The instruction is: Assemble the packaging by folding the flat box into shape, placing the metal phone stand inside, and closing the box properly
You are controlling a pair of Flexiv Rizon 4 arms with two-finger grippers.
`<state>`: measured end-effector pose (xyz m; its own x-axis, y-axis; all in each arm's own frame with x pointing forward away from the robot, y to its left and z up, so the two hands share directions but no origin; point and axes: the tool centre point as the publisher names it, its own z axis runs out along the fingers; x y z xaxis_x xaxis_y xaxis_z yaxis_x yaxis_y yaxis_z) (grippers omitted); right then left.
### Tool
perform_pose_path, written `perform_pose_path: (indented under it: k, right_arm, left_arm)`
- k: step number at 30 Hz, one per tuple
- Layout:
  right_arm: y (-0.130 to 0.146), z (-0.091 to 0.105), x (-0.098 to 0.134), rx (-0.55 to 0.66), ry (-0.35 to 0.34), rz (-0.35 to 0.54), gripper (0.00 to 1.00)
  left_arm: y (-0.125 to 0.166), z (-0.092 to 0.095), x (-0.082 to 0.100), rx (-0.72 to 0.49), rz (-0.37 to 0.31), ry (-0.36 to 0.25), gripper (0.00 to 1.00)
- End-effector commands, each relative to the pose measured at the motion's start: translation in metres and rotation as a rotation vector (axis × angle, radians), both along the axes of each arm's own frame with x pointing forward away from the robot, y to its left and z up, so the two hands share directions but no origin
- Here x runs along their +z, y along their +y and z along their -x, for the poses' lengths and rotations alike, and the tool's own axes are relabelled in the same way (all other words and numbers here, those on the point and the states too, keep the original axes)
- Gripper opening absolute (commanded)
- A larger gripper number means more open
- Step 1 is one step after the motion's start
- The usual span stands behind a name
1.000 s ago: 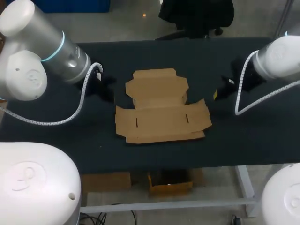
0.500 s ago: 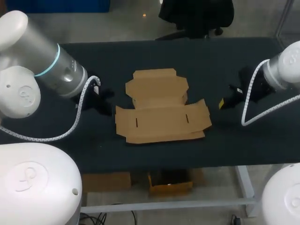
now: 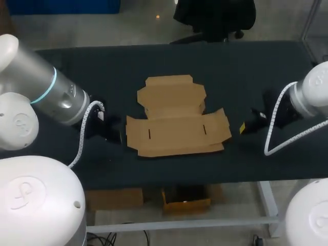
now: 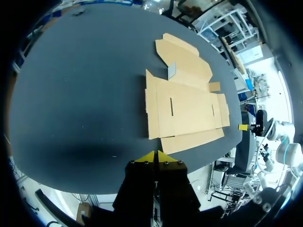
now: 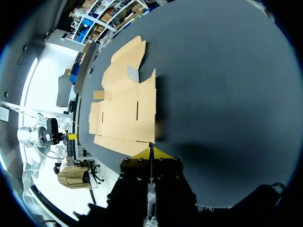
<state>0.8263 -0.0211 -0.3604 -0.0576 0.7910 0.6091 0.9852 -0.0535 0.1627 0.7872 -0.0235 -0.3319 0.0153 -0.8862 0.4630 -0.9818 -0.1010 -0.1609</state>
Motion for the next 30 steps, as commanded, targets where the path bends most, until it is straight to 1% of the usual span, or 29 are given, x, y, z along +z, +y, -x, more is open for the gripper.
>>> perform_pose_path:
  k: [1,6,9,30]
  right_arm:
    - [-0.0023,0.0084,-0.0043,-0.004,-0.007,-0.008,0.0]
    - [-0.0017,0.013,-0.0105,-0.006,0.002,-0.017,0.0]
    - [-0.0015,0.0142,-0.0135,-0.011,0.017,-0.021,0.0]
    - [-0.002,0.0143,-0.014,-0.014,0.02,-0.021,0.0]
  left_arm:
    - [-0.0023,-0.0012,-0.0071,-0.005,0.005,0.009,0.0]
    - [-0.0038,0.0001,-0.0115,-0.017,0.006,0.03,0.0]
    - [-0.004,-0.0002,-0.0149,-0.025,0.021,0.048,0.0]
    - [-0.004,-0.0002,-0.0149,-0.025,0.021,0.048,0.0]
